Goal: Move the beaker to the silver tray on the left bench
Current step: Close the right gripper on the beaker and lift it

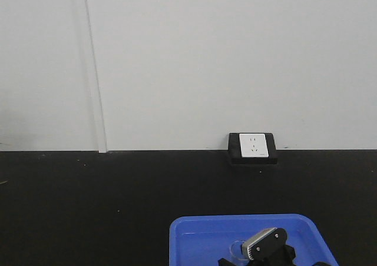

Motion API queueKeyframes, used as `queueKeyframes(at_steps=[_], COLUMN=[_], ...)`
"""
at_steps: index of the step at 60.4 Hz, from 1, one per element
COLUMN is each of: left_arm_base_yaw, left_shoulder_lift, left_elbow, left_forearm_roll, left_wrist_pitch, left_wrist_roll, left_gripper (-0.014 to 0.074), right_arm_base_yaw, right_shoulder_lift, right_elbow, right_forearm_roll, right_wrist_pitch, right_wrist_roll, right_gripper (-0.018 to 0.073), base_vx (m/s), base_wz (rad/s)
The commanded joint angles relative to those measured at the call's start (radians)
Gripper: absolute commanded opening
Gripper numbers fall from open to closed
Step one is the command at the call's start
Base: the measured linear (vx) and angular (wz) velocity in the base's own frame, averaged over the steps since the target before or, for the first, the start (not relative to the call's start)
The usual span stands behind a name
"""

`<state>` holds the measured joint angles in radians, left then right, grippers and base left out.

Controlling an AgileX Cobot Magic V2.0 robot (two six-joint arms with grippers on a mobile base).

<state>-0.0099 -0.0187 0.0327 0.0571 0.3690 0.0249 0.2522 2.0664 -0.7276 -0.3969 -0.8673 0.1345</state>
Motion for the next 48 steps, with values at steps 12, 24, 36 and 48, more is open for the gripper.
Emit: queueKeyframes(at_steps=[12, 24, 36, 48], left_arm_base_yaw=[-0.005, -0.005, -0.005, -0.005], left_shoulder_lift=[-0.007, -0.007, -0.007, -0.007], left_elbow=[0.021, 0.02, 0.02, 0.02], left_forearm_roll=[-0.003, -0.003, -0.003, -0.003], left_wrist_pitch=[-0.081, -0.081, -0.081, -0.081], left_wrist_roll=[-0.002, -0.002, -0.002, -0.002], left_gripper=[0.0001, 0.0001, 0.0001, 0.0001], right_arm_base_yaw=[0.028, 0.134, 0.238, 0.288], right_shoulder_lift=[-0.204, -0.383, -0.58, -0.781], right_elbow=[-0.018, -0.018, -0.018, -0.018], right_forearm_roll=[-0.02, -0.042, -0.041, -0.041], right_wrist_pitch=[0.027, 0.195, 0.352, 0.523], right_wrist_roll=[0.069, 0.11, 0.189, 0.249], right_gripper=[0.0058, -0.0016, -0.0015, -0.0014], base_vx=[0.0, 0.0, 0.0, 0.0], base_wz=[0.0, 0.0, 0.0, 0.0])
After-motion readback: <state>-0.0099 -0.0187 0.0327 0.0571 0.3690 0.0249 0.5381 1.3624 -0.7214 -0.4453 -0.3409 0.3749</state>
